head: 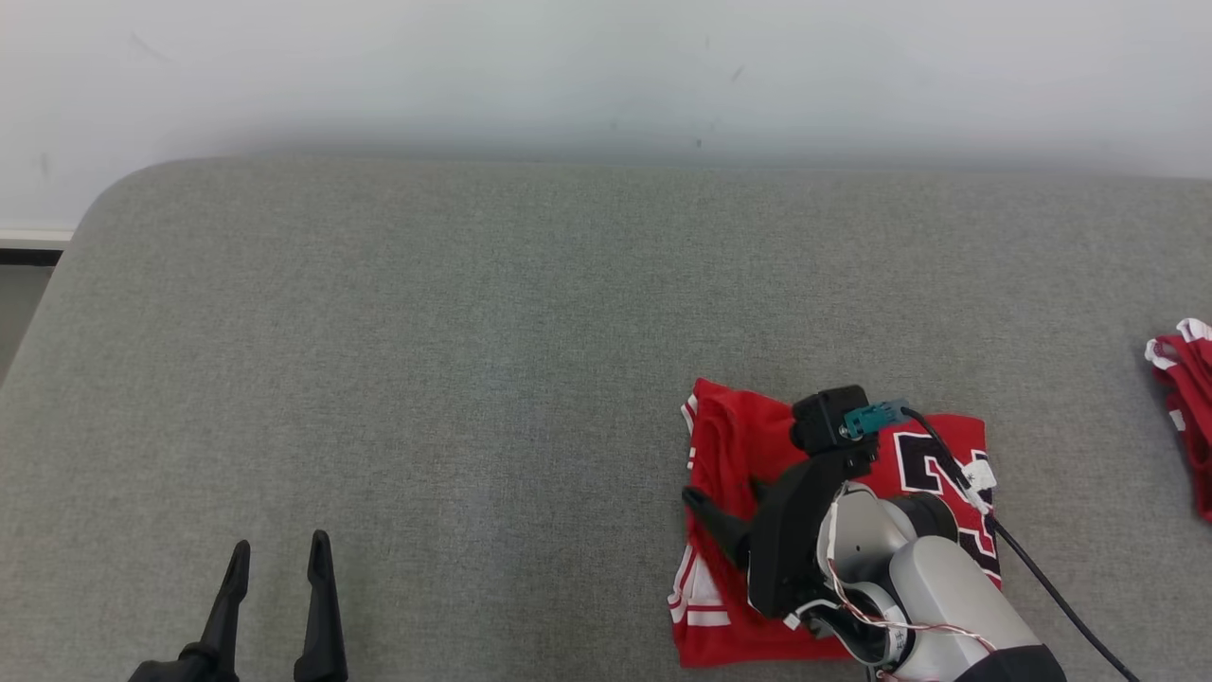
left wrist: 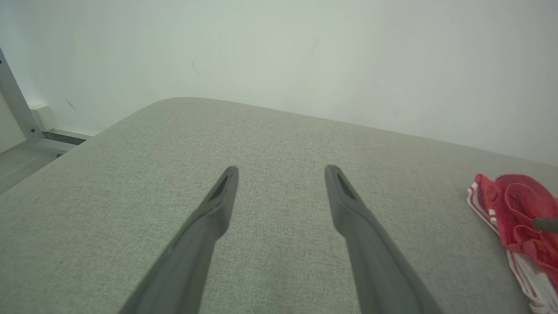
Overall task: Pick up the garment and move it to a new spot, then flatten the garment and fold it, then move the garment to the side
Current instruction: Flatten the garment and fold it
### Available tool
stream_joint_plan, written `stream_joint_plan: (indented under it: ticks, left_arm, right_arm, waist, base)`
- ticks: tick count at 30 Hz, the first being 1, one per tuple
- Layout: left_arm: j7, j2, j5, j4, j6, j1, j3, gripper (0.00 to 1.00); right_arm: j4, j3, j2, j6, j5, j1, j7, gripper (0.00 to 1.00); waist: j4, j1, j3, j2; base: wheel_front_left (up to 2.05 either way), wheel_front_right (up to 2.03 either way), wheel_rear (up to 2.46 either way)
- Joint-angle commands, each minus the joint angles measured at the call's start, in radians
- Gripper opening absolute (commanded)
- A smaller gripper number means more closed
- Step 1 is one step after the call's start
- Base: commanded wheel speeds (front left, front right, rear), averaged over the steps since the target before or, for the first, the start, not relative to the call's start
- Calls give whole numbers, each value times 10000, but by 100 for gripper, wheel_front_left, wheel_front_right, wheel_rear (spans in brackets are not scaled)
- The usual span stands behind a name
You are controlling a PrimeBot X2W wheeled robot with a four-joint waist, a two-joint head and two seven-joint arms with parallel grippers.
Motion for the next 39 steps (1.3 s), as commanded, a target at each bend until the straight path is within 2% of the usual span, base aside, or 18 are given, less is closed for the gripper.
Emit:
stream_joint_plan:
  ticks: [1,6,9,15,23,29,33,36,39]
  left_arm:
    - [-26,-18,-32,4,13,-31,18,100]
    - [-26,-18,-22,22,16,75,44,100]
    - [-26,-18,-15,27,19,162,46,100]
    - [-26,-16,-7,-44,19,283,2,100]
    - [-26,-18,-75,-66,77,583,71,100]
    - [-26,-18,-170,-181,136,760,114,100]
    - [-26,-17,-238,-335,169,739,158,100]
    - [-26,-15,-233,-327,166,633,182,100]
    - [-26,-20,-236,-171,136,455,291,100]
  right_arm:
    - [-56,52,6,2,163,-96,-98,100]
    - [-638,61,5,2,488,-193,-578,100]
    - [-1205,-335,-1,2,406,-55,-909,100]
    - [-2222,-2001,-417,2,-965,696,-2063,100]
    - [-2732,-3486,-903,2,-2580,2490,-4513,100]
    - [-2594,-3592,-1140,2,-3253,3632,-6417,100]
    - [-2463,-3695,-1043,2,-3588,3915,-7461,100]
    - [-2422,-3278,-1263,2,-3796,4033,-8026,100]
    - [-2165,-3312,-1295,0,-3696,4118,-8278,100]
  waist:
    - [-26,0,-13,-1]
    - [-153,0,-142,-1]
    - [-228,0,-246,-1]
    - [-295,0,-446,-1]
    - [-505,0,-960,-1]
    - [-826,0,-1299,-1]
    - [-1011,0,-1400,-1]
    - [-1076,0,-1445,-1]
    - [-1119,0,-1475,-1]
  base:
    - [0,0,0]
    - [0,0,0]
    - [0,0,0]
    - [0,0,0]
    - [0,0,0]
    - [0,0,0]
    - [0,0,0]
    - [0,0,0]
    - [0,0,0]
